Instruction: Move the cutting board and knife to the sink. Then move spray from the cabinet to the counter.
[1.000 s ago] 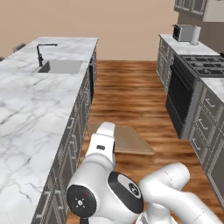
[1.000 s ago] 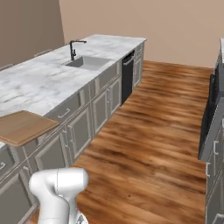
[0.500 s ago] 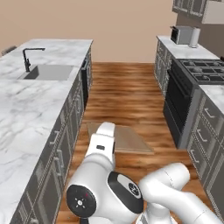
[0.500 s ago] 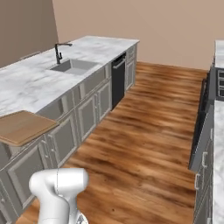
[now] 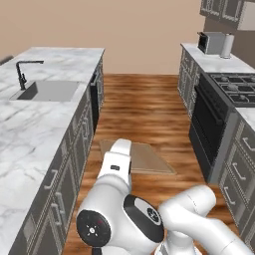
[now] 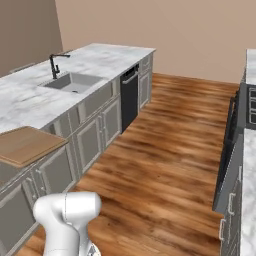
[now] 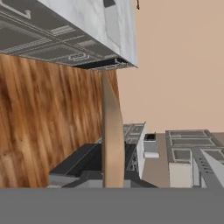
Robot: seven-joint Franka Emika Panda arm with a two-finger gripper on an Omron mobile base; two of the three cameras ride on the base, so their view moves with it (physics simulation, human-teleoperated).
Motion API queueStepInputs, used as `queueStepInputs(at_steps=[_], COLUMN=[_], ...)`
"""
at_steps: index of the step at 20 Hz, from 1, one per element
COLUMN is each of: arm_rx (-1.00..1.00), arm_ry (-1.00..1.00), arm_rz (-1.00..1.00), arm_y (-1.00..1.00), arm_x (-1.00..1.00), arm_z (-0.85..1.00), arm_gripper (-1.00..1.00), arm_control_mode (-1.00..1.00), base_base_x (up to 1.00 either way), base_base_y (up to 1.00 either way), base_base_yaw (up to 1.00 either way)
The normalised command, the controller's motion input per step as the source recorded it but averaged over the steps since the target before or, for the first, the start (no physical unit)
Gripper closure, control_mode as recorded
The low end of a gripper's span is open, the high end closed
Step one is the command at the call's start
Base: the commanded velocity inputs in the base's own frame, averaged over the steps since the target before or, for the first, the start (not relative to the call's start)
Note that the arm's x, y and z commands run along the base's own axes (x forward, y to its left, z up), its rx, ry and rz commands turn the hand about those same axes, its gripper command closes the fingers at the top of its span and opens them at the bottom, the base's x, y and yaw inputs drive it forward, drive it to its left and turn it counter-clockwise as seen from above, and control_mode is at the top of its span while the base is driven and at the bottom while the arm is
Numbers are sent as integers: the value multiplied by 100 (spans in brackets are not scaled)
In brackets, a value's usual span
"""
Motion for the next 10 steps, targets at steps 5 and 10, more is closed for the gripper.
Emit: queueStepInputs(at_steps=[5, 10], arm_rx=[0, 0], arm_ry=[0, 0], arm_rz=[0, 0], arm_y=[0, 0], arm_x=[0, 0], arm_z=[0, 0], arm_gripper=[100, 100], arm_control_mode=[100, 100], base_base_x=[36, 32], base_base_y=[-45, -51], base_base_yaw=[11, 12])
